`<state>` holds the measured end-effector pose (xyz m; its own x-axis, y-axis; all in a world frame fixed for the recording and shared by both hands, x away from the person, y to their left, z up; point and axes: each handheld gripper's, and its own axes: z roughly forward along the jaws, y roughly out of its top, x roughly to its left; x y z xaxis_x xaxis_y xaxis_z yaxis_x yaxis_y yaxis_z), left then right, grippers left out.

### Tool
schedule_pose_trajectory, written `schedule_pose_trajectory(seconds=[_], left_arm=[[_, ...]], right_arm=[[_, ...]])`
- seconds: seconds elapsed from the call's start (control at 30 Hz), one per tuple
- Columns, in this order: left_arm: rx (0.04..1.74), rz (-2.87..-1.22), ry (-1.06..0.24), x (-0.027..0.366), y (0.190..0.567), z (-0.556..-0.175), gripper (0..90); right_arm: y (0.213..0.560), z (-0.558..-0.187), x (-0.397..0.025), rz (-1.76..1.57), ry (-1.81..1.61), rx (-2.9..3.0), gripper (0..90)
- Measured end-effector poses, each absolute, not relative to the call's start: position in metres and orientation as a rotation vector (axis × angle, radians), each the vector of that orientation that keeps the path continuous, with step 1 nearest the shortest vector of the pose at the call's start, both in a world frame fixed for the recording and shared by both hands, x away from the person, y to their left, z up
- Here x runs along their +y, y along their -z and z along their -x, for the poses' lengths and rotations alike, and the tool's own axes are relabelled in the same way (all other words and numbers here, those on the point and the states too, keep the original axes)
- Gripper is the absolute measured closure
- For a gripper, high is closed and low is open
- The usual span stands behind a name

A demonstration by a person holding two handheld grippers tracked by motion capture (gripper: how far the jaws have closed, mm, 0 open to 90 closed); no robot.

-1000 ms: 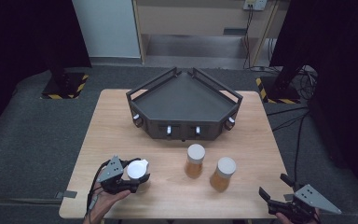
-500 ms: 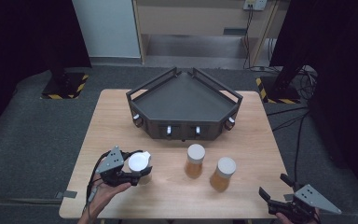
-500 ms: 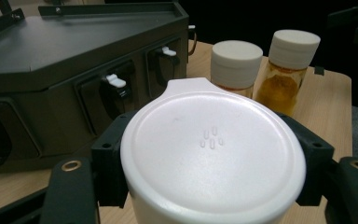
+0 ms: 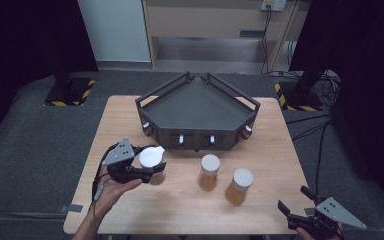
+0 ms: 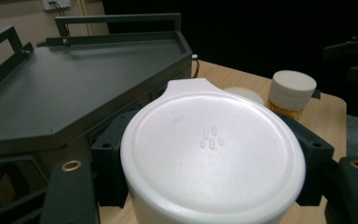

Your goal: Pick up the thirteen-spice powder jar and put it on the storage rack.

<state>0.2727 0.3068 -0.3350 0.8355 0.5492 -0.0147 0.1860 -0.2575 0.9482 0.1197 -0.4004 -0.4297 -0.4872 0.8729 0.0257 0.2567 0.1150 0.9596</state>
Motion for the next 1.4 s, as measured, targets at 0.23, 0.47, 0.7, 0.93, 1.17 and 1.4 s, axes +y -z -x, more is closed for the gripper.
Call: schedule_pose_trajectory(seconds=[0.23,0.47,0.7,0.93,1.17,1.4], left_arm=[[0.556,-1.837,-0.386,0.300,0.311,-0.282,29.8],[0.570,-1.824,-0.380,0.294,0.287,-0.300,29.8],[0.604,-1.793,-0.384,0.291,0.268,-0.320,29.8],[0.648,-1.788,-0.408,0.284,0.249,-0.340,29.8],[0.691,-1.787,-0.447,0.276,0.231,-0.361,29.8],[0.721,-1.791,-0.491,0.267,0.221,-0.382,29.8]], right_arm=[[0.430,-0.120,-0.401,-1.096,-1.389,1.828,5.2],[0.430,-0.121,-0.402,-1.103,-1.393,1.828,5.3],[0.430,-0.121,-0.402,-1.105,-1.396,1.826,5.3],[0.430,-0.121,-0.403,-1.106,-1.398,1.825,5.3],[0.430,-0.121,-0.403,-1.112,-1.399,1.822,5.3],[0.431,-0.121,-0.404,-1.114,-1.402,1.821,5.3]])
